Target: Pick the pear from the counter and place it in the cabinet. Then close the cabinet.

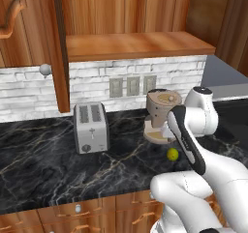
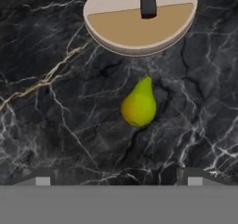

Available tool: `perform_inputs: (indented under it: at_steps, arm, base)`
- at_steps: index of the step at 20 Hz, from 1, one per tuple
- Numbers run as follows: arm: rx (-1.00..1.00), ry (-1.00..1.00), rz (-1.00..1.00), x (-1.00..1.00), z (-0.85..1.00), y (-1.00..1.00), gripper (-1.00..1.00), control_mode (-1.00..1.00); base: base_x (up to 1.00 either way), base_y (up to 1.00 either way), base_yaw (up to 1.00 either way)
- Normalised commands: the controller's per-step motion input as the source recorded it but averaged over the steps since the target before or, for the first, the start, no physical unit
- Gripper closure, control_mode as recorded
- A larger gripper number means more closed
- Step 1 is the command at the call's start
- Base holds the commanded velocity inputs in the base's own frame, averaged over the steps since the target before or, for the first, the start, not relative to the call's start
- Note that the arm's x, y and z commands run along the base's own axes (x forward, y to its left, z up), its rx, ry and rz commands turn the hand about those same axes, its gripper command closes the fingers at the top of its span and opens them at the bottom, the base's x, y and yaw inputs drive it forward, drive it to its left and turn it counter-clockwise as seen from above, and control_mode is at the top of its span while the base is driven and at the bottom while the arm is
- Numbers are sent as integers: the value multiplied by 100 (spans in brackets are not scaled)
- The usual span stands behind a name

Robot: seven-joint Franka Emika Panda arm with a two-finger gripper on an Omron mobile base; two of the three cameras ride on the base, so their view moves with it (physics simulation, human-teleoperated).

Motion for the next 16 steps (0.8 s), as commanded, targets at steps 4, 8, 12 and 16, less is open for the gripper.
perform_inputs:
  at_steps: [4,8,12,16]
  arm:
    - [6,16,-10,9,-59,-26,-100,-100]
    - [4,15,-11,41,-47,-10,-100,-100]
    - [0,10,-10,47,-44,-8,-100,-100]
    - [0,9,-10,47,-39,0,-100,-100]
  base:
    - [0,0,0]
    - [0,0,0]
    - [0,0,0]
    - [0,0,0]
